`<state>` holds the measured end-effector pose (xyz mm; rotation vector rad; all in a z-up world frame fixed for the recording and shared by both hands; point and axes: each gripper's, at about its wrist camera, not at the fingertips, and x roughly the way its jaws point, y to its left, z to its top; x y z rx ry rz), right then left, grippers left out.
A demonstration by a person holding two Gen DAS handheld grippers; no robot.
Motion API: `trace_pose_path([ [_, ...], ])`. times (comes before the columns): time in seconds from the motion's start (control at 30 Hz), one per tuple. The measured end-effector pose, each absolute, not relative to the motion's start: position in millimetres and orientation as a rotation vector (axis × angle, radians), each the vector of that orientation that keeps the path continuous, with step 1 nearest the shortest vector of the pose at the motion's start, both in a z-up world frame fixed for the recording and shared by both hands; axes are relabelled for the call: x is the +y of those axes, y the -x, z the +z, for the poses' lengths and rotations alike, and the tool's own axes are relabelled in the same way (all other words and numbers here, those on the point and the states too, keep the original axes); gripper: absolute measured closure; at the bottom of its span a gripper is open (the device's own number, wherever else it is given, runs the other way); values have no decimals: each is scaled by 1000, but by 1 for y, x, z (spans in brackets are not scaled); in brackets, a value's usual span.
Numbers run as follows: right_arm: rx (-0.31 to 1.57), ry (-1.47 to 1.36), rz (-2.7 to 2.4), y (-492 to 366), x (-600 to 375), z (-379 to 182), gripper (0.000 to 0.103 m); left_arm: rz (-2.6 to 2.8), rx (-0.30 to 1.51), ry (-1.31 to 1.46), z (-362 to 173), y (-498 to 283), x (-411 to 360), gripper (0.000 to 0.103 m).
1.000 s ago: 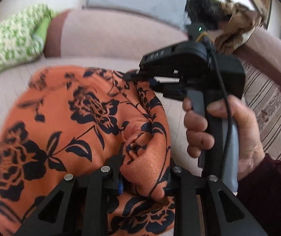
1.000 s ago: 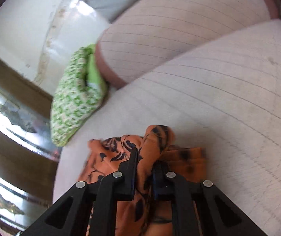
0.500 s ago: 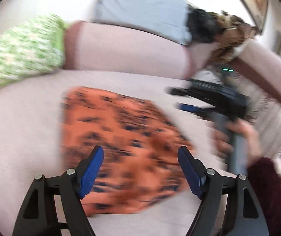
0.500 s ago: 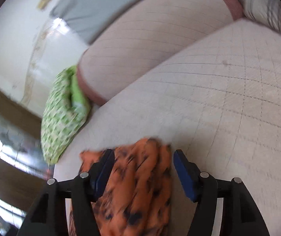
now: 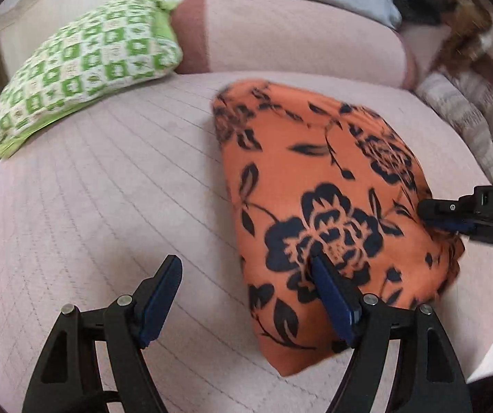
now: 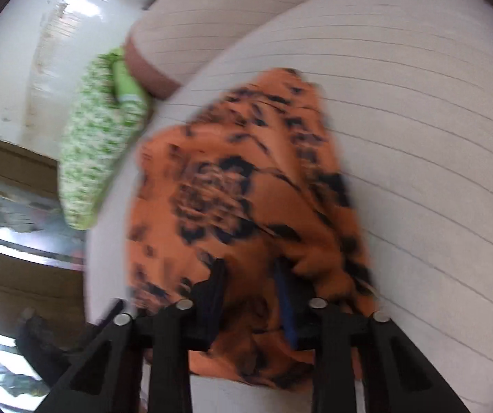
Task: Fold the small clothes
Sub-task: 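Tuck and press the folded dress end with both grippers into a compact bundle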
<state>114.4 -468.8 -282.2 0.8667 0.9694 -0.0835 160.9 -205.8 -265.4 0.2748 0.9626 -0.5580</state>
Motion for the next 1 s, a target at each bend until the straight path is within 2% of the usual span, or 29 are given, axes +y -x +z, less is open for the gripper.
trace_pose_path([
  [0.07, 976, -786, -125, -105, -467, -284, 80, -560, 953, -317, -269, -158, -214, 24],
  [0.17, 980, -797, -125, -107, -467, -285, 80, -563, 963, -299, -269, -163, -212, 24],
  [0.3, 915, -817, -98, -115, -465, -255, 76, -587, 1023, -203, -268, -170, -200, 24],
  [0.4, 878, -755, -12, -146, -448, -226, 76, -603, 1031, -190, -272, -175, -199, 23],
  [0.5, 921, -707, 44, -196, -430, -216, 76, -613, 1016, -209, -270, -170, -200, 22],
  [0.6, 1027, -670, 91, -256, -412, -229, 76, -615, 1014, -213, -272, -172, -200, 18],
  [0.77, 1156, -629, 39, -335, -407, -277, 77, -605, 987, -226, -273, -174, -201, 18],
  [0.83, 1136, -686, 57, -343, -414, -286, 77, -613, 975, -245, -273, -173, -203, 18],
  [1.0, 1023, -740, 44, -310, -430, -262, 77, -606, 980, -241, -272, -171, -203, 18],
])
